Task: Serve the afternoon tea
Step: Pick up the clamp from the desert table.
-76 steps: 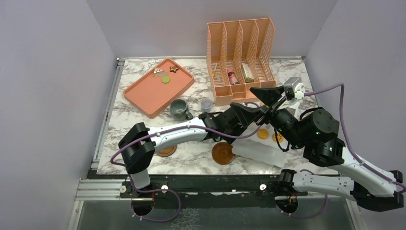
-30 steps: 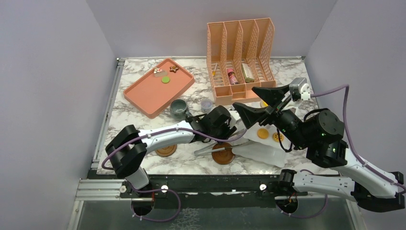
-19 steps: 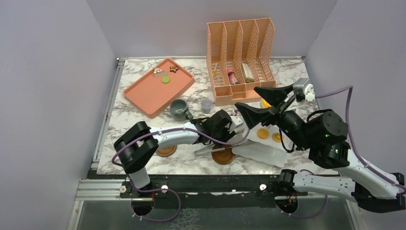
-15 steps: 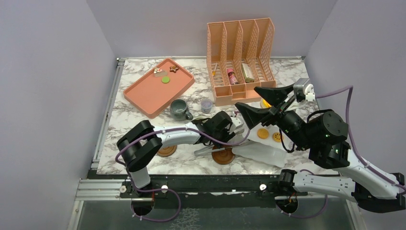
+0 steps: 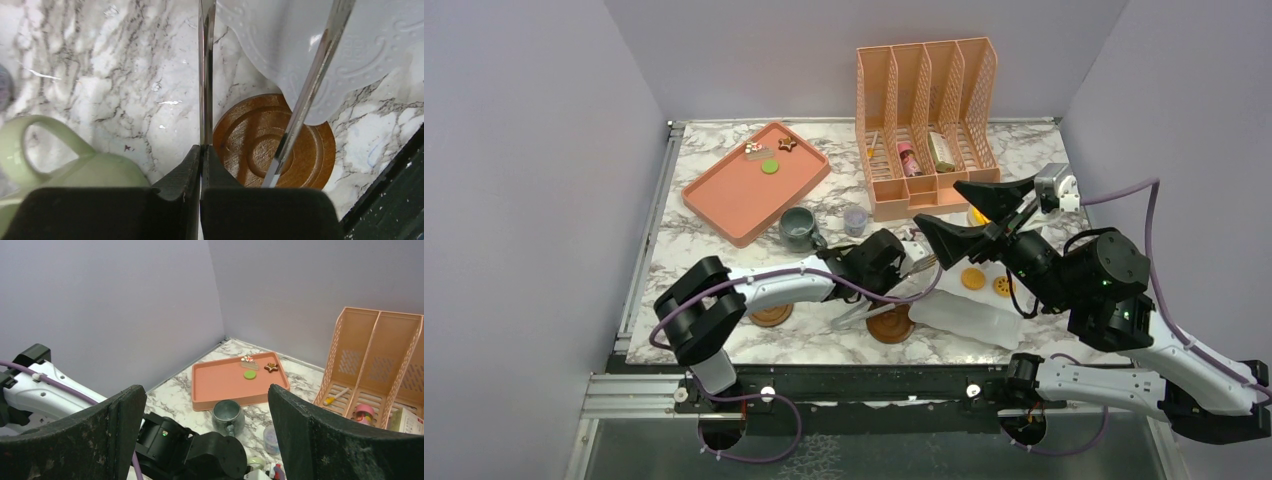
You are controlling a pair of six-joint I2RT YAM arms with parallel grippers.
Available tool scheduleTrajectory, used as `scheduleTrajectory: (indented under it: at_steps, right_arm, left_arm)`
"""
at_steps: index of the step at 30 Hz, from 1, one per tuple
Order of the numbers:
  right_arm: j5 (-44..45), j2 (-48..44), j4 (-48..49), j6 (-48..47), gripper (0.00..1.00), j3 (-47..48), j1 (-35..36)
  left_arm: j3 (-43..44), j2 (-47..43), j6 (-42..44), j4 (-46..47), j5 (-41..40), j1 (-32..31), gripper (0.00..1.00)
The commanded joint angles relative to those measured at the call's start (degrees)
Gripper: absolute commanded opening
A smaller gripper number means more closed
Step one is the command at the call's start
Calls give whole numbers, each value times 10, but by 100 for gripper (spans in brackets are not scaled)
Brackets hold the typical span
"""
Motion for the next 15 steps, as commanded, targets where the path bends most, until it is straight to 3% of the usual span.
scheduleTrajectory:
  at_steps: [1,15]
  right_arm:
    - [-13,5,9,-6,97,16,-2]
    - [-9,15,1,11,97,22,-2]
  left_arm:
    - [4,-60,-6,-13,-37,-2,0]
    - [20,-117,-64,-51,-114,10,0]
